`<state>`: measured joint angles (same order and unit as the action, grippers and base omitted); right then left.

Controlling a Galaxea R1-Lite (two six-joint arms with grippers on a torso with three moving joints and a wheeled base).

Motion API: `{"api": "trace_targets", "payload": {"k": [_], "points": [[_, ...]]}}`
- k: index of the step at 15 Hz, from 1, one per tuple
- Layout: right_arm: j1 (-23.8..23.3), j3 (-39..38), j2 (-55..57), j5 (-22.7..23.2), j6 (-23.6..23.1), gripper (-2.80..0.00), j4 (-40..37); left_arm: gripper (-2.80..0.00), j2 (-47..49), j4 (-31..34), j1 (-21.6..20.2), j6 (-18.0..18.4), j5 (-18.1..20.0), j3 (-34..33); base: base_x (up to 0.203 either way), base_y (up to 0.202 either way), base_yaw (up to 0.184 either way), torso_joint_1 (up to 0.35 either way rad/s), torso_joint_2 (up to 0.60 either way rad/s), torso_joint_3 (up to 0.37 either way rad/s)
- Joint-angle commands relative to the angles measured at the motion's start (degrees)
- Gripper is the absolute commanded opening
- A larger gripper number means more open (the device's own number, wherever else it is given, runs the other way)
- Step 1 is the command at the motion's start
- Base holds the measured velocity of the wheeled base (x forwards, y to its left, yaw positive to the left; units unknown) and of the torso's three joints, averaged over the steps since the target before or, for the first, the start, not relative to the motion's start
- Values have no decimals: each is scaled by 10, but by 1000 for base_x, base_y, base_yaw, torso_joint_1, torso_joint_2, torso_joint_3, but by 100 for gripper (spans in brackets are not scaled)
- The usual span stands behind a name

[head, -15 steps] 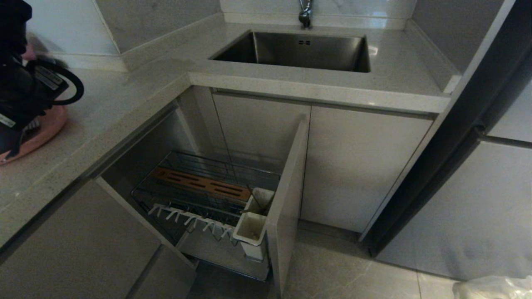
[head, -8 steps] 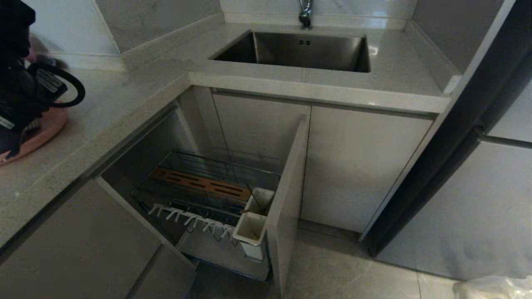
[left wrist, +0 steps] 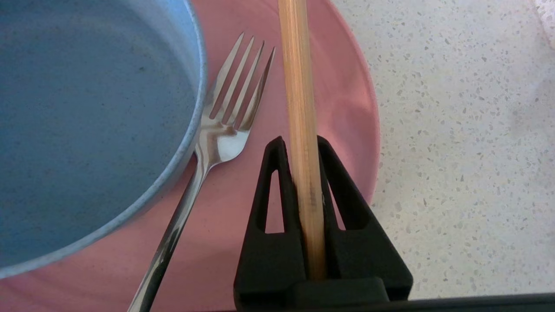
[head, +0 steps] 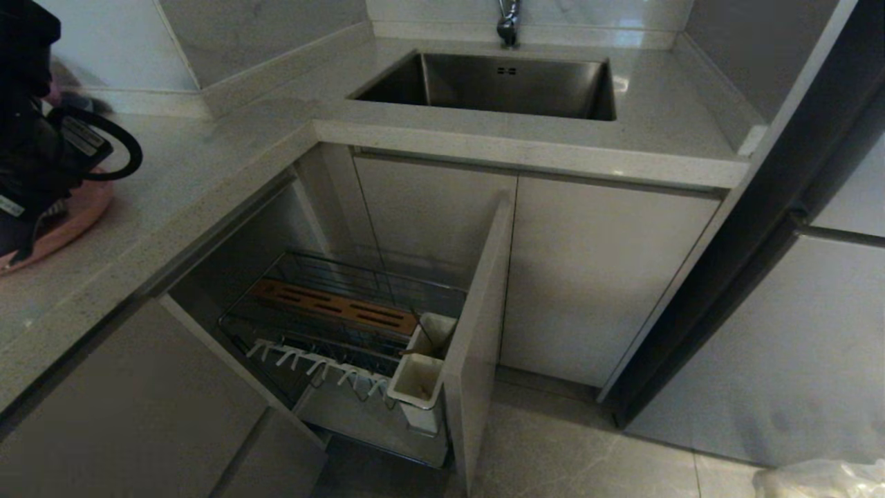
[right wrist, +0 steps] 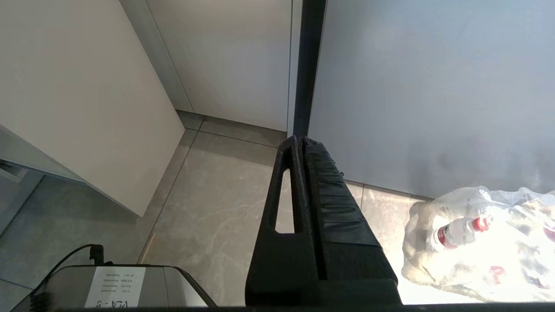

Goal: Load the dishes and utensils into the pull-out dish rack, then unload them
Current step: Take the chopsticks out of the cupboard

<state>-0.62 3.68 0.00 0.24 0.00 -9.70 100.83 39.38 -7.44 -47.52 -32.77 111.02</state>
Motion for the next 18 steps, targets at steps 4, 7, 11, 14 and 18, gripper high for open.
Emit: {"api": "trace_targets", "payload": {"k": [4,7,11,14,18], "points": [[0,0,0,0,0,-280,-1,-280,-2,2,-1,-3,-3,0,0,0,0,0,0,0],[0,0,0,0,1,-280,-1,-280,-3,0,-1,-4,-3,1,0,0,0,0,0,0],[0,0,0,0,0,-280,-1,-280,-4,-1,-3,-3,-3,1,0,0,0,0,0,0],[0,0,0,0,-1,-280,-1,0,-4,-2,-5,-4,-3,1,0,0,0,0,0,0],[0,0,0,0,0,-280,-1,0,-5,-2,-5,-4,-4,1,0,0,0,0,0,0]]}}
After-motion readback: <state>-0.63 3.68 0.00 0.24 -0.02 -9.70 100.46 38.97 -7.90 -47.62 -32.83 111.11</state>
